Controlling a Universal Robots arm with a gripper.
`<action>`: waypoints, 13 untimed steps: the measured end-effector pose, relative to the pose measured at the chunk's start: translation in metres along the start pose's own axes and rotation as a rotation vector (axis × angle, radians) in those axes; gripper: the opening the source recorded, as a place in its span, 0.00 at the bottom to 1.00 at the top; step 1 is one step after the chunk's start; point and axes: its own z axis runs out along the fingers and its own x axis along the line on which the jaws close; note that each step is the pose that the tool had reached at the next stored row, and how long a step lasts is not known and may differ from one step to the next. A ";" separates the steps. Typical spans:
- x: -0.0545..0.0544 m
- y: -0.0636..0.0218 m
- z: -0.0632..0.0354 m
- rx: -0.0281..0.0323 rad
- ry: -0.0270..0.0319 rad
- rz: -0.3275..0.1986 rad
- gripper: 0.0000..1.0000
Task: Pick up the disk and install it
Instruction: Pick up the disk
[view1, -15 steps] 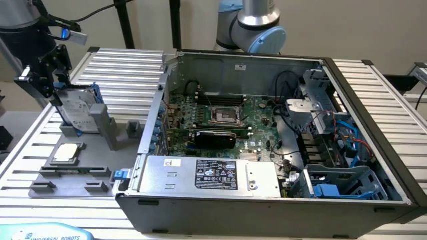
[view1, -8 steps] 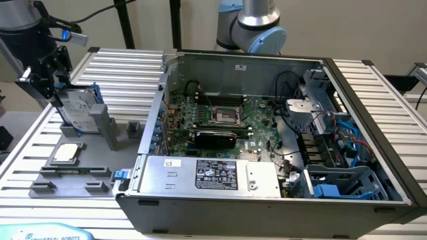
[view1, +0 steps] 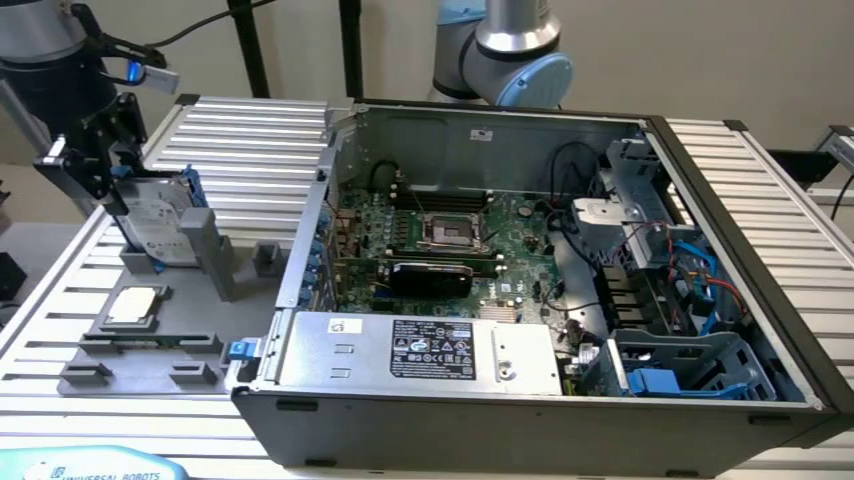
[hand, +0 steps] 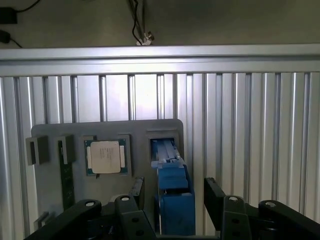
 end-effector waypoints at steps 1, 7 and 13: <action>0.000 0.0000 0.0001 -0.0002 0.0001 0.000 0.60; 0.000 -0.0002 0.0005 -0.0006 0.0002 0.000 0.51; 0.000 -0.0002 0.0006 -0.0005 0.0001 0.000 0.42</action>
